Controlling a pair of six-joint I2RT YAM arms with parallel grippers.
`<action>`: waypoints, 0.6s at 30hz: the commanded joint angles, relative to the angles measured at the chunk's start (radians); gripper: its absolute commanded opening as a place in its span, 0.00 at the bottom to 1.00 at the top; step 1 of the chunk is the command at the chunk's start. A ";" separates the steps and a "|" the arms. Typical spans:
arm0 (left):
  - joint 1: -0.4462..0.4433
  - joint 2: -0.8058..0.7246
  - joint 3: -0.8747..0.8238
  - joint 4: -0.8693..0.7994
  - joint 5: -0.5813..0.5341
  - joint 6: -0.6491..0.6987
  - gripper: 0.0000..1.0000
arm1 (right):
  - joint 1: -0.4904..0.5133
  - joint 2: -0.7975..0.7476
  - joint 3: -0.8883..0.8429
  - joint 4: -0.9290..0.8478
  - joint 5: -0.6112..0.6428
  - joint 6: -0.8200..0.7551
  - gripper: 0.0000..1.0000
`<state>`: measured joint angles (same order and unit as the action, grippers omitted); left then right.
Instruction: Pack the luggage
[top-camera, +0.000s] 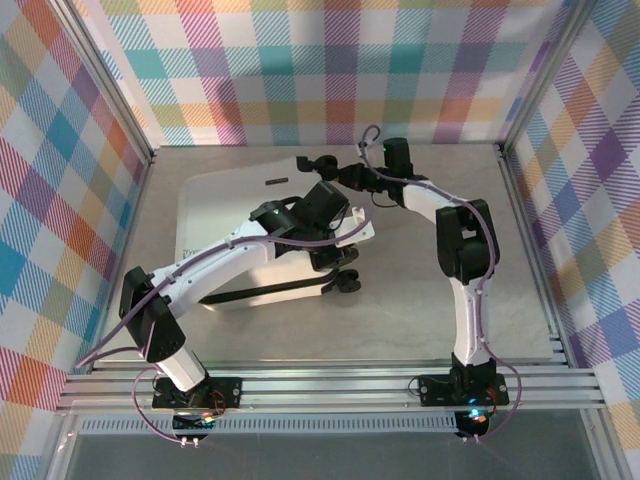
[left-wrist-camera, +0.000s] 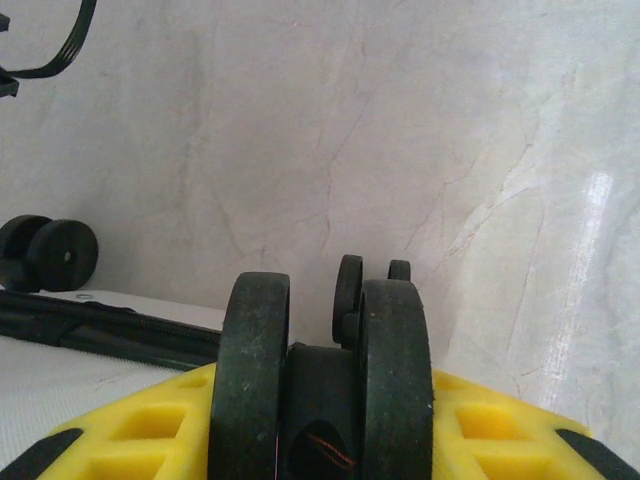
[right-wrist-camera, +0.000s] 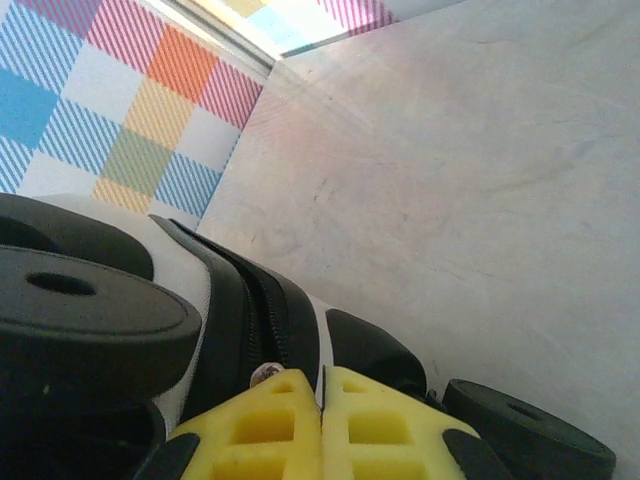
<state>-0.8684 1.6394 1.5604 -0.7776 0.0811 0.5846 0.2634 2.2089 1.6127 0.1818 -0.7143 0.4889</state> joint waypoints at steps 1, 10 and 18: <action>0.003 -0.114 -0.022 -0.061 0.036 -0.142 0.00 | -0.211 -0.019 -0.110 0.055 0.405 0.020 0.00; 0.088 -0.181 -0.140 -0.010 -0.066 -0.209 0.00 | -0.262 -0.206 -0.412 0.136 0.455 0.010 0.00; 0.210 -0.270 -0.266 0.084 -0.117 -0.311 0.00 | -0.252 -0.452 -0.693 0.158 0.484 -0.016 0.00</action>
<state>-0.7742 1.4094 1.3487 -0.6621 0.1467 0.4458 0.1272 1.8038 1.0157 0.4057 -0.4931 0.5079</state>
